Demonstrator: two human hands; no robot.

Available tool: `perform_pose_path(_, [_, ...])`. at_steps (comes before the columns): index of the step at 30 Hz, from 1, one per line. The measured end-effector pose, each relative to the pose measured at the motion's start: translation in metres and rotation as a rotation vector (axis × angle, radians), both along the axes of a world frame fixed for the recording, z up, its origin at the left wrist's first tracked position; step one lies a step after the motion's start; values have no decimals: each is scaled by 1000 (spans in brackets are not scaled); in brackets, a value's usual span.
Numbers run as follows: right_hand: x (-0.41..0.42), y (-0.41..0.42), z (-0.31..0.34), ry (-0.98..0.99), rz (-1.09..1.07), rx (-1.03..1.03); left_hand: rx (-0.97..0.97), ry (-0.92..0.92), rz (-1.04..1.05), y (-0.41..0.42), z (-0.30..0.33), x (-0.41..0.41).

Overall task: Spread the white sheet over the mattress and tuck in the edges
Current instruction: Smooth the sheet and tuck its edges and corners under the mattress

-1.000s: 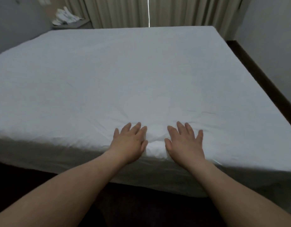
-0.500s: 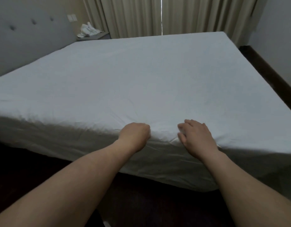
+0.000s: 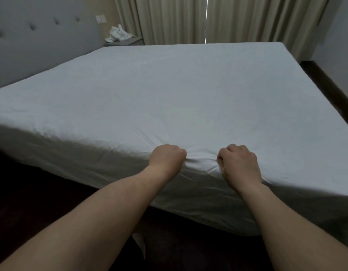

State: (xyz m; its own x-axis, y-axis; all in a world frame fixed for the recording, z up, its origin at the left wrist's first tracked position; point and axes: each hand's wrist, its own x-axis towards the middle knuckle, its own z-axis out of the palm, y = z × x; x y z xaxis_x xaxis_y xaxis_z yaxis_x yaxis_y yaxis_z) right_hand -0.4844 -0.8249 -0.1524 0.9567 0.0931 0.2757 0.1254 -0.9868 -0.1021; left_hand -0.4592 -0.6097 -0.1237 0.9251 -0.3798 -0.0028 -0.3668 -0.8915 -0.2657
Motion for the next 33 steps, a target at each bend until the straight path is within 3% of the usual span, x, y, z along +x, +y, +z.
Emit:
perform_pose_path(20, [1, -5, 11, 240, -66, -167, -40, -62, -161, 15, -9, 7])
perform_pose_path(24, [0, -4, 12, 262, -79, -128, -96, -22, -144, 13, -10, 7])
perform_pose_path(29, [-1, -3, 13, 208, -48, 52, -380, 63, -59, 11, -17, 4])
perform_pose_path(33, [-3, -5, 4, 189, 62, -43, -327, 56, -31, 13, -20, 12])
